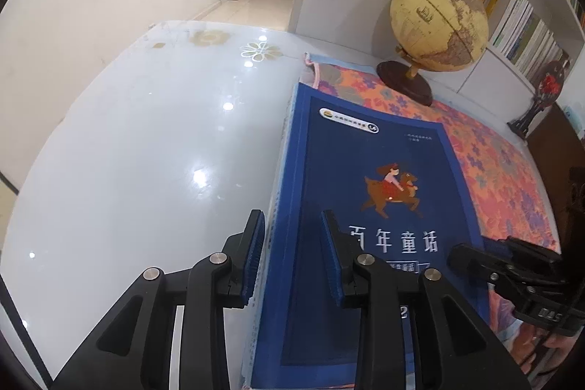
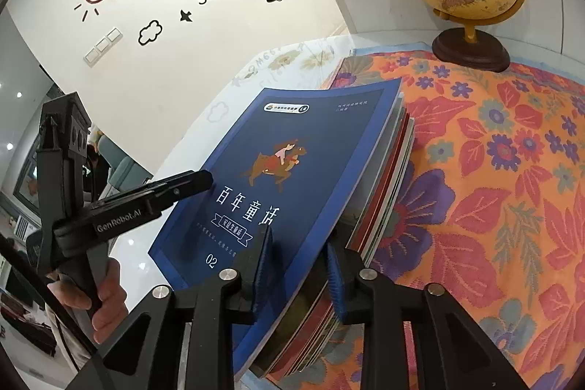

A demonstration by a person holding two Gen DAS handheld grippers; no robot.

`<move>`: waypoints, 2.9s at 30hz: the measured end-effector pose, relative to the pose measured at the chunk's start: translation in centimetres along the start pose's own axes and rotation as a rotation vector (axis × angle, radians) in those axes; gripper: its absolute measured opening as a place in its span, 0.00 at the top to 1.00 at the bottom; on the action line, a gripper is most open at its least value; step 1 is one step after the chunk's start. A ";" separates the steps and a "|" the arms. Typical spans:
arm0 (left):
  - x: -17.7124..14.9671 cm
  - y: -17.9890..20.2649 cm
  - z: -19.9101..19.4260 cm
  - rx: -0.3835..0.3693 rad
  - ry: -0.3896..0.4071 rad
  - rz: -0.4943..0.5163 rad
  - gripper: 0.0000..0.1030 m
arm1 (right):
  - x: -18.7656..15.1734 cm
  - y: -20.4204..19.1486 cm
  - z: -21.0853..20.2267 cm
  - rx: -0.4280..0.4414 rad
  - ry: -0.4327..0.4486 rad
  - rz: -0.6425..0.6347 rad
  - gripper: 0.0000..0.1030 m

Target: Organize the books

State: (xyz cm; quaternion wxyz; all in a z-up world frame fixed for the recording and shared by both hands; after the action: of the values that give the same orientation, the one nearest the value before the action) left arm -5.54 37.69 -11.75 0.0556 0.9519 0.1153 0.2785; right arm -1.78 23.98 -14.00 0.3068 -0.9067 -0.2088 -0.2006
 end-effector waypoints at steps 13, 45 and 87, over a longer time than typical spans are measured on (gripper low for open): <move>0.0 3.9 -4.5 0.168 0.121 0.052 0.50 | 2.6 1.4 -9.0 -0.195 0.203 -0.106 0.26; -9.6 18.7 -6.6 0.248 0.180 0.065 0.00 | -8.9 9.7 -21.6 -0.499 0.302 -0.131 0.02; -8.8 15.8 -7.2 0.347 0.266 -0.004 0.00 | -7.8 9.1 -19.3 -0.469 0.377 -0.093 0.02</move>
State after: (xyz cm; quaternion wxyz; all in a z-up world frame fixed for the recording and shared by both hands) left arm -13.64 20.49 -7.58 -0.1244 0.9017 0.1696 0.3777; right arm -8.26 3.03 -8.08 0.1129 -0.8890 -0.1372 -0.4221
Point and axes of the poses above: each gripper's, at about its wrist camera, not at the fingertips, and z roughly the way its jaws point, y to its right, x to its top, the point moved 9 cm from there along z, roughly the way its jaws point, and after that the axes turned 4 degrees about -y, right-handed, at the moved point
